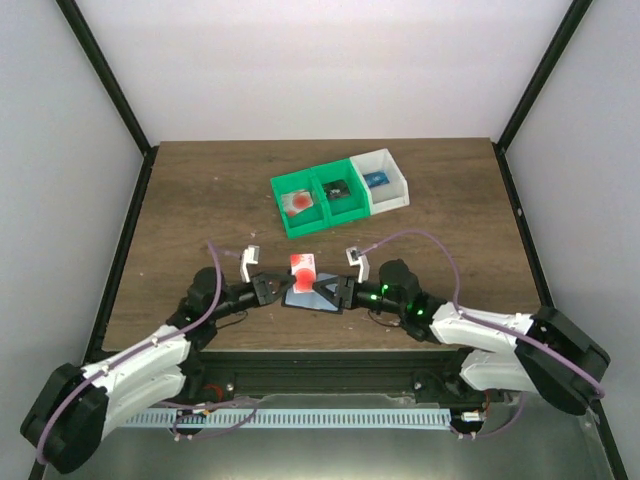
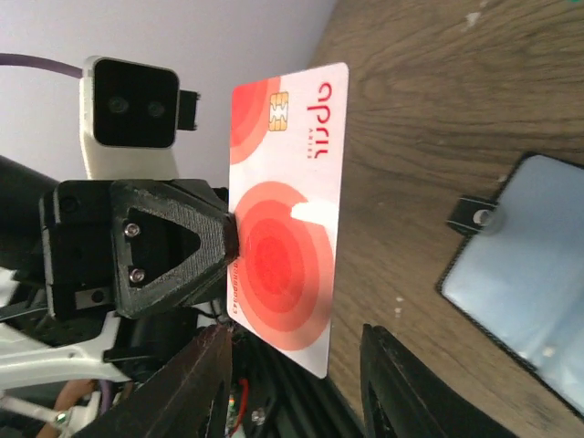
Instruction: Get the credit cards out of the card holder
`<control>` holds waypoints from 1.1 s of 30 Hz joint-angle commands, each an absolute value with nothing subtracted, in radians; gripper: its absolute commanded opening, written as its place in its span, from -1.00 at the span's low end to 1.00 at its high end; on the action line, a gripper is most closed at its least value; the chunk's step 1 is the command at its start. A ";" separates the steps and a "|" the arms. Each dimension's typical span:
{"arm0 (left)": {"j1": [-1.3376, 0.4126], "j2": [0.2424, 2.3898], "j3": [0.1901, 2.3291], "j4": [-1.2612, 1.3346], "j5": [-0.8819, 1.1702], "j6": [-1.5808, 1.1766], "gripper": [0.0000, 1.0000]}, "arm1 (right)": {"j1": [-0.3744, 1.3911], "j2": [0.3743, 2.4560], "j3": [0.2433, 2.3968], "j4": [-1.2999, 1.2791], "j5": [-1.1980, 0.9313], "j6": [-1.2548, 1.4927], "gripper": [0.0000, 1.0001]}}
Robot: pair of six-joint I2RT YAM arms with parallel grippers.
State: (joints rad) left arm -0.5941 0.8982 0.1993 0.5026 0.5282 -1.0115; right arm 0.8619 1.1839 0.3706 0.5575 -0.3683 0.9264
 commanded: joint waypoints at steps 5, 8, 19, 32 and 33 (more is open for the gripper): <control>-0.592 0.864 0.123 0.738 0.620 -1.132 -1.00 | 0.880 1.205 0.365 0.720 -0.499 0.976 -0.26; -0.591 0.867 0.094 0.807 0.628 -1.171 -1.00 | 0.884 1.201 0.367 0.727 -0.506 0.973 -0.50; -0.592 0.868 0.196 0.629 0.787 -1.027 0.00 | 0.883 1.077 0.400 0.485 -0.663 0.685 -0.99; -0.592 0.735 0.421 0.109 0.975 -0.692 -0.50 | 0.882 0.845 0.374 0.193 -0.887 0.506 -0.99; -0.592 0.737 0.428 0.094 0.985 -0.690 -0.50 | 0.882 0.837 0.377 0.193 -0.892 0.507 -0.99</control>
State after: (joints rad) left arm -0.5919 0.7464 0.3840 0.2432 0.9077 -0.7898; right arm 0.8749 0.8871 0.3840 0.2443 -0.8253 0.5568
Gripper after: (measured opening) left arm 0.263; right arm 0.017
